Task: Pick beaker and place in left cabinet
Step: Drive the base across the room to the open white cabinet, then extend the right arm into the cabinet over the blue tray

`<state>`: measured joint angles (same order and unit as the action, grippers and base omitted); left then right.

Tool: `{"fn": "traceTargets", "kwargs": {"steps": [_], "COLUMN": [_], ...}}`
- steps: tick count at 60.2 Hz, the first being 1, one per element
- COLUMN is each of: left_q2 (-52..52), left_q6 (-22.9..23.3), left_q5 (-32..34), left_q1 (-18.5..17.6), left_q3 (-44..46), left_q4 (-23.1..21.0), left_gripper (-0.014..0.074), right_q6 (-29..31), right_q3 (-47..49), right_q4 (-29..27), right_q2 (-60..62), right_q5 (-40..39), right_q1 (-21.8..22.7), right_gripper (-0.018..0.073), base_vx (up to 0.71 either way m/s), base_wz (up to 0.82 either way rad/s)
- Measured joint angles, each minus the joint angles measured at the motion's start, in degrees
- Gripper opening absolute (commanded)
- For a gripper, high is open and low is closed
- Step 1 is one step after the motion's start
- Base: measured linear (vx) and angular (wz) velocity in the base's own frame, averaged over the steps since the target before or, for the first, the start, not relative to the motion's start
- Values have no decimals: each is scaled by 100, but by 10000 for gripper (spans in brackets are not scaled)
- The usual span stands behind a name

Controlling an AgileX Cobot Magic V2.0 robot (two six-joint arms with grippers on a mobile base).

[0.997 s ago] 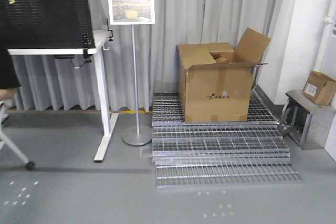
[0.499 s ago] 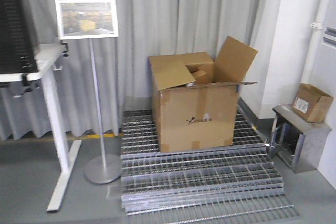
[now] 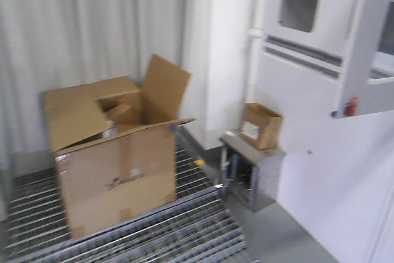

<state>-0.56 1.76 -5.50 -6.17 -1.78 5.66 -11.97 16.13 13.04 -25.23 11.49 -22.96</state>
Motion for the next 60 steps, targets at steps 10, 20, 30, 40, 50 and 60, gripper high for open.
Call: {"fn": "traceTargets", "kwargs": {"steps": [10, 20, 30, 40, 50, 60], "left_q2": [0, 0, 0, 0, 0, 0], "left_q6": [0, 0, 0, 0, 0, 0], "left_q5": [0, -6, -6, -6, -6, -6], "left_q1": [0, 0, 0, 0, 0, 0], "left_q3": [0, 0, 0, 0, 0, 0], "left_q4": [0, 0, 0, 0, 0, 0], "left_gripper": [-8, -8, -8, -8, -8, -8], "right_q6": [0, 0, 0, 0, 0, 0], "right_q3": [0, 0, 0, 0, 0, 0], "right_q4": [0, 0, 0, 0, 0, 0], "right_q2": [0, 0, 0, 0, 0, 0], "right_q5": [0, 0, 0, 0, 0, 0], "right_q1": [0, 0, 0, 0, 0, 0], "right_gripper": [-4, -4, -4, -4, -4, -4], "base_vx": [45, 41, 37, 33, 30, 28], "base_wz": [-73, -68, -69, -77, -84, -76]}}
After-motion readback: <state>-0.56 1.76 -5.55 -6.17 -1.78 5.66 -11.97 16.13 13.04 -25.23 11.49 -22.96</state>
